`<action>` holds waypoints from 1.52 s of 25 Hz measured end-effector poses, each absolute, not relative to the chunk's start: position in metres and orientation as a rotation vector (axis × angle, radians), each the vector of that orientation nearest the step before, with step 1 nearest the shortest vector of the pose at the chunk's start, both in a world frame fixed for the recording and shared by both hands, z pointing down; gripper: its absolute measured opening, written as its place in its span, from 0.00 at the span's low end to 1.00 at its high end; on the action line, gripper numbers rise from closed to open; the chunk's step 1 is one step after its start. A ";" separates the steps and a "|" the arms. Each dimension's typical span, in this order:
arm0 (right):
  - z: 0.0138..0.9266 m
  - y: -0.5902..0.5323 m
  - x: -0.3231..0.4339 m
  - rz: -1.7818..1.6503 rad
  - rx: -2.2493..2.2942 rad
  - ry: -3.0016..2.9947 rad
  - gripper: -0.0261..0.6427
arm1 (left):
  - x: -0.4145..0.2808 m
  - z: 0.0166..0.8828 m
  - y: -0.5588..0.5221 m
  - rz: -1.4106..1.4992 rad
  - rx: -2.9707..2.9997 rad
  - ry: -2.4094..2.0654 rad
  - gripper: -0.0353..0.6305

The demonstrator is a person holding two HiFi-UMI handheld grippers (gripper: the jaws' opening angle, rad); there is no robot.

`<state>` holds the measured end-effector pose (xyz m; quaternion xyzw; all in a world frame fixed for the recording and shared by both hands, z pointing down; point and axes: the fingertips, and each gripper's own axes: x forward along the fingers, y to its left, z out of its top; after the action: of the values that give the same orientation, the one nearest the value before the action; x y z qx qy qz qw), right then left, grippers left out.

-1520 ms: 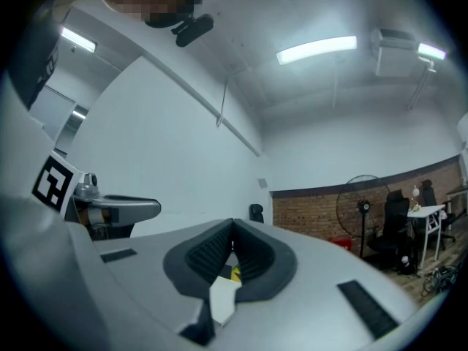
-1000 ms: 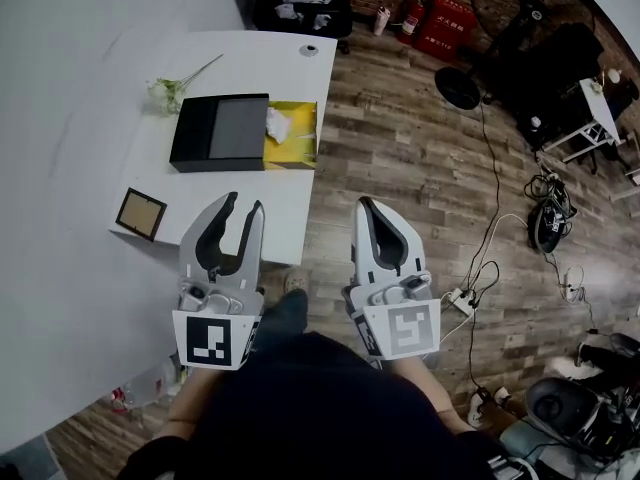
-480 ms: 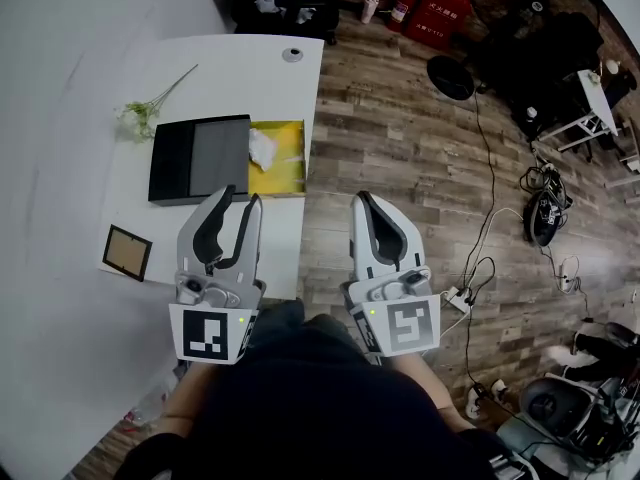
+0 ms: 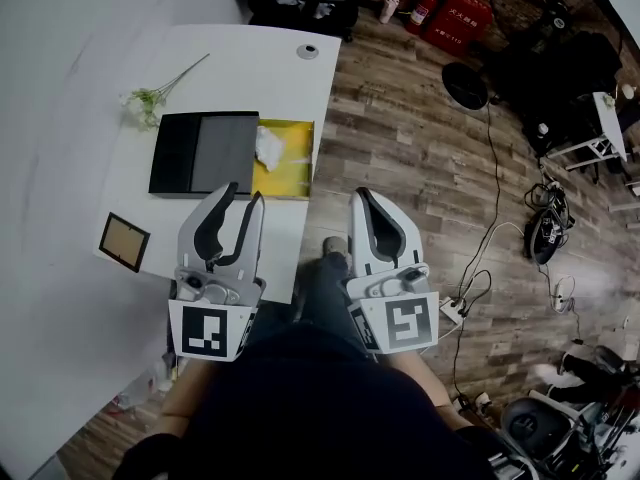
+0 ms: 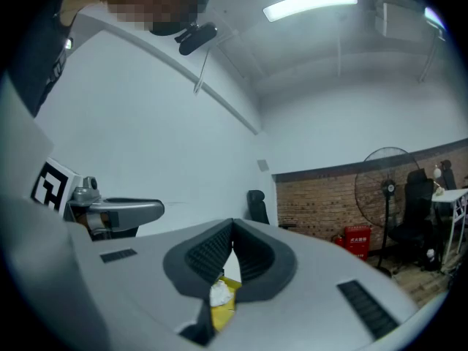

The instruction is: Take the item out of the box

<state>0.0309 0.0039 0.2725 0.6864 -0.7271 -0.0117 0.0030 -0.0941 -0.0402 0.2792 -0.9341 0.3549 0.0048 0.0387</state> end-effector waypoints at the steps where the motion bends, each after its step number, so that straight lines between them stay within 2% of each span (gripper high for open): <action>1: 0.273 -0.001 0.033 -0.031 2.132 -2.300 0.06 | -0.092 0.280 -0.043 0.008 -2.855 1.109 0.23; 19: 0.292 -0.124 0.061 0.019 1.646 -2.624 0.06 | -0.068 0.298 -0.108 -0.097 -2.661 1.561 0.23; 38: 0.322 -0.155 0.096 0.073 1.342 -2.772 0.06 | -0.031 0.325 -0.111 -0.174 -2.523 1.848 0.23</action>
<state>0.0959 -0.1547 0.3223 0.4354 -0.8994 0.0236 0.0303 -0.0313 -0.1115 0.3246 -0.8055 0.5899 -0.0555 0.0049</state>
